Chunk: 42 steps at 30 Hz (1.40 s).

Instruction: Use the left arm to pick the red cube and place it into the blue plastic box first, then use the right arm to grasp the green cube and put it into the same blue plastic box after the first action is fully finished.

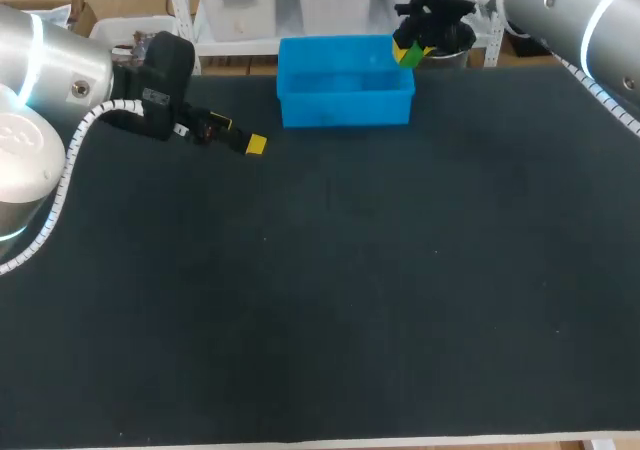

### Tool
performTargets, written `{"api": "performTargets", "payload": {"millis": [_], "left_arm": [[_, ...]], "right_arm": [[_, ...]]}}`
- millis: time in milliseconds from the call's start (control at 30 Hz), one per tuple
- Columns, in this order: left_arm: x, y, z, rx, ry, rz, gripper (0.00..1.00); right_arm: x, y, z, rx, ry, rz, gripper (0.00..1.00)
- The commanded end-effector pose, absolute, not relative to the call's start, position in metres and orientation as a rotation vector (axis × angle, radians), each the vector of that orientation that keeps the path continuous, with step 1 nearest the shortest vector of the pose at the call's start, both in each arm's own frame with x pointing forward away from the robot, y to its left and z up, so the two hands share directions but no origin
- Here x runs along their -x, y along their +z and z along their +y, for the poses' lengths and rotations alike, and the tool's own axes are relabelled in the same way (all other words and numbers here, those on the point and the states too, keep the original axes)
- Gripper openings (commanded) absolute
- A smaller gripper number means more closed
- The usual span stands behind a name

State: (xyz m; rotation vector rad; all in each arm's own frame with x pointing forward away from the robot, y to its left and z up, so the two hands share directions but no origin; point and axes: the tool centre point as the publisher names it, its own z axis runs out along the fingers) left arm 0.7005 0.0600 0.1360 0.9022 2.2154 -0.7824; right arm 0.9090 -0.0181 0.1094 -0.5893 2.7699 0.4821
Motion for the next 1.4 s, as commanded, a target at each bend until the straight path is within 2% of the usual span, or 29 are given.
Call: {"api": "performTargets", "payload": {"millis": [33, 1033, 1067, 1100, 1133, 1400], "left_arm": [[-0.7, 0.134, 0.061, -0.902, -0.789, 2.204, 1.0], [-0.7, 0.134, 0.061, -0.902, -0.789, 2.204, 1.0], [-0.7, 0.134, 0.061, -0.902, -0.789, 2.204, 1.0], [-0.7, 0.134, 0.061, -0.902, -0.789, 2.204, 1.0], [-0.7, 0.134, 0.061, -0.902, -0.789, 2.204, 1.0], [-0.7, 0.134, 0.061, -0.902, -0.789, 2.204, 1.0]], "right_arm": [[-0.958, 0.116, -0.003, 0.694, 0.517, 2.899, 0.0], [-1.03, 0.109, 0.046, 0.88, 0.497, 2.906, 0.0], [-1.03, 0.109, 0.046, 0.877, 0.489, 2.91, 0.19], [-1.03, 0.109, 0.047, 0.874, 0.485, 2.912, 0.93], [-1.031, 0.109, 0.047, 0.873, 0.488, 2.911, 1.0], [-1.026, 0.114, 0.04, 0.837, 0.484, 2.908, 1.0]]}}
